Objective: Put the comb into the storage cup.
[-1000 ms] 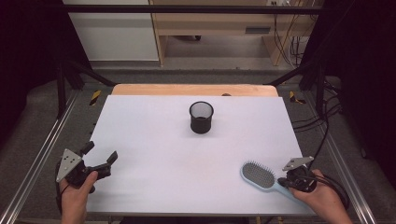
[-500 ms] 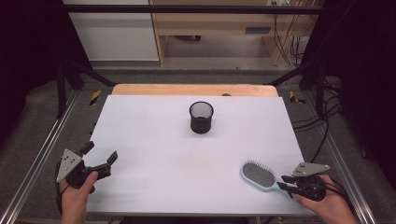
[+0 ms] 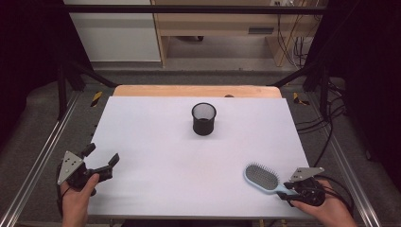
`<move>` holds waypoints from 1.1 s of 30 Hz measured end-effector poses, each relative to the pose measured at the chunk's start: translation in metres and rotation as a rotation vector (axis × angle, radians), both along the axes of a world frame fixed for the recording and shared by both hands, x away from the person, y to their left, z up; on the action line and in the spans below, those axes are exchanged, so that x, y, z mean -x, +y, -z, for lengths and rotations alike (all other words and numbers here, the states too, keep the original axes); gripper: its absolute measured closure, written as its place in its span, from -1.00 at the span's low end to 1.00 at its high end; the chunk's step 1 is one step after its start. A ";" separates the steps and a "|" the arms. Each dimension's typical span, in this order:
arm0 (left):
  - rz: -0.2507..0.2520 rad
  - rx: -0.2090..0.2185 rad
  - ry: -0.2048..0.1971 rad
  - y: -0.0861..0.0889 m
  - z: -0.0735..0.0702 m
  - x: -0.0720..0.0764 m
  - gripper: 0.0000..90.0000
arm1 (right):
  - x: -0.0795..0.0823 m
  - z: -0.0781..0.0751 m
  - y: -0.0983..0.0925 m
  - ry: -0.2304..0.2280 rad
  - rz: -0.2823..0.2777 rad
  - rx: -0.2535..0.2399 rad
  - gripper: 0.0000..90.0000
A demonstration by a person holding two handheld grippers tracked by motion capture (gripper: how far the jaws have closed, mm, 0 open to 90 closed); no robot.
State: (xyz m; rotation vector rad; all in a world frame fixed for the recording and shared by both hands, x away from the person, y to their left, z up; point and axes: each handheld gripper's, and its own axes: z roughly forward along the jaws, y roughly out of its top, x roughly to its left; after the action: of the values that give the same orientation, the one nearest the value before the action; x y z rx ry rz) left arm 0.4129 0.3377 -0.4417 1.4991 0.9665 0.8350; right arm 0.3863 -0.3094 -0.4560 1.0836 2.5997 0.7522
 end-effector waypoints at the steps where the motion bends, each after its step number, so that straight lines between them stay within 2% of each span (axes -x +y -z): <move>1: 0.000 -0.001 0.000 0.000 0.000 0.000 -0.93 | 0.000 0.001 0.000 -0.005 -0.009 0.006 0.27; 6: 0.001 -0.002 0.000 -0.001 0.000 0.000 -0.93 | -0.001 0.003 0.001 -0.024 -0.030 0.047 0.40; 9: 0.001 -0.003 0.001 -0.001 0.000 0.000 -0.93 | -0.002 0.004 0.002 -0.022 -0.040 0.051 0.42; 11: 0.001 -0.002 0.001 -0.001 0.000 0.000 -0.93 | -0.002 0.004 0.002 -0.013 -0.057 0.053 0.50; 14: 0.006 -0.006 0.001 -0.002 0.000 0.000 -0.93 | -0.002 0.003 0.006 -0.016 -0.078 0.080 0.53; 17: 0.006 -0.008 0.001 -0.002 0.000 0.000 -0.93 | -0.003 0.001 0.009 -0.006 -0.063 0.095 0.54; 22: 0.007 -0.010 0.001 -0.003 0.000 0.000 -0.93 | -0.012 -0.002 0.011 -0.031 -0.019 0.050 0.55; 23: 0.008 -0.012 0.000 -0.004 0.000 0.000 -0.93 | -0.019 -0.006 0.015 -0.043 -0.011 0.018 0.55; 24: 0.008 -0.012 0.000 -0.004 0.000 0.000 -0.93 | -0.019 -0.006 0.015 -0.043 -0.011 0.018 0.55; 27: 0.007 -0.012 -0.002 -0.004 0.000 0.000 -0.93 | -0.033 -0.011 0.022 -0.070 0.008 0.008 0.54; 30: 0.007 -0.009 -0.003 -0.004 -0.001 0.000 -0.93 | -0.050 -0.014 0.030 -0.100 0.046 -0.025 0.54; 31: 0.008 -0.008 -0.003 -0.004 -0.001 0.000 -0.93 | -0.060 -0.015 0.036 -0.119 0.067 -0.048 0.54; 33: 0.010 0.002 0.002 -0.004 -0.001 0.000 -0.93 | -0.065 -0.015 0.039 -0.119 0.086 -0.063 0.54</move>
State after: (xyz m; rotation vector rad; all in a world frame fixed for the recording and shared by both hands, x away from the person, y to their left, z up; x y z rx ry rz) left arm 0.4129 0.3341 -0.4411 1.5022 0.9606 0.8258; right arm 0.4510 -0.2704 -0.4405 1.1241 2.4296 0.8565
